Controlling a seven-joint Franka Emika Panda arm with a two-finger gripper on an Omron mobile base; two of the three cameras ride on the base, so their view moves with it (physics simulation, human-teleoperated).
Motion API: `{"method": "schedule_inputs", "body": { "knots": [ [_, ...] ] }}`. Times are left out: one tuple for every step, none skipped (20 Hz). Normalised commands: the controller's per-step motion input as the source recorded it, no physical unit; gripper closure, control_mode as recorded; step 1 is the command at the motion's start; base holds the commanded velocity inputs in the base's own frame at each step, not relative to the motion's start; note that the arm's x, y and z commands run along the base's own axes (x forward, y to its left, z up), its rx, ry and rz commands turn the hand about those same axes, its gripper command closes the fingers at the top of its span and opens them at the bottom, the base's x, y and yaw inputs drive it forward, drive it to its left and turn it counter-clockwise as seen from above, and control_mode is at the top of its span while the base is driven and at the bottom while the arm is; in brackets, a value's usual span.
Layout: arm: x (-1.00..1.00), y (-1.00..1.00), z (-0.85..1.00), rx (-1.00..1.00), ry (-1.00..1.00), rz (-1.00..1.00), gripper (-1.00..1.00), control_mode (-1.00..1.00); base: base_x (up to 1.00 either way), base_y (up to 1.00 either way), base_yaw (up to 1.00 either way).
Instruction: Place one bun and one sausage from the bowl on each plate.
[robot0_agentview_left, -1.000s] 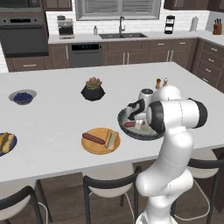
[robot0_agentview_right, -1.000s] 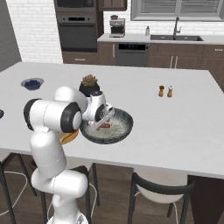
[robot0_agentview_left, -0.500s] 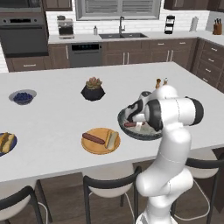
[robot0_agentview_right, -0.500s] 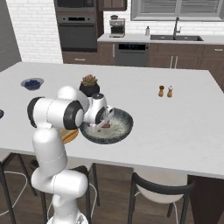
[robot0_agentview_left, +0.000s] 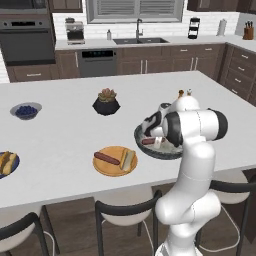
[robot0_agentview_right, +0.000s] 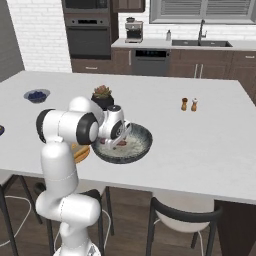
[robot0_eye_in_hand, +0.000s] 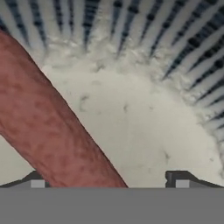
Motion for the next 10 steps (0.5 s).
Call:
{"method": "schedule_inputs", "body": {
  "knots": [
    [0.0, 0.0, -0.58, 0.0, 0.0, 0.0, 1.0, -1.0, 0.0, 0.0, 0.0],
    [0.0, 0.0, -0.4, 0.0, 0.0, 0.0, 1.0, -1.0, 0.0, 0.0, 0.0],
    [0.0, 0.0, -0.18, 0.0, 0.0, 0.0, 1.0, -1.0, 0.0, 0.0, 0.0],
    [0.0, 0.0, -0.04, 0.0, 0.0, 0.0, 1.0, -1.0, 0.0, 0.0, 0.0],
    [0.0, 0.0, 0.0, 0.0, 0.0, 0.0, 1.0, -1.0, 0.0, 0.0, 0.0],
    [0.0, 0.0, 0.0, 0.0, 0.0, 0.0, 1.0, -1.0, 0.0, 0.0, 0.0],
    [0.0, 0.0, -0.09, 0.0, 0.0, 0.0, 1.0, -1.0, 0.0, 0.0, 0.0],
    [0.0, 0.0, 0.0, 0.0, 0.0, 0.0, 1.0, -1.0, 0.0, 0.0, 0.0],
    [0.0, 0.0, 0.07, 0.0, 0.0, -0.01, 1.0, -1.0, 0.0, 0.0, 0.0],
    [-0.05, 0.0, 0.32, 0.0, 0.0, -0.07, 1.0, -1.0, 0.0, 0.0, 0.0]
  ]
}}
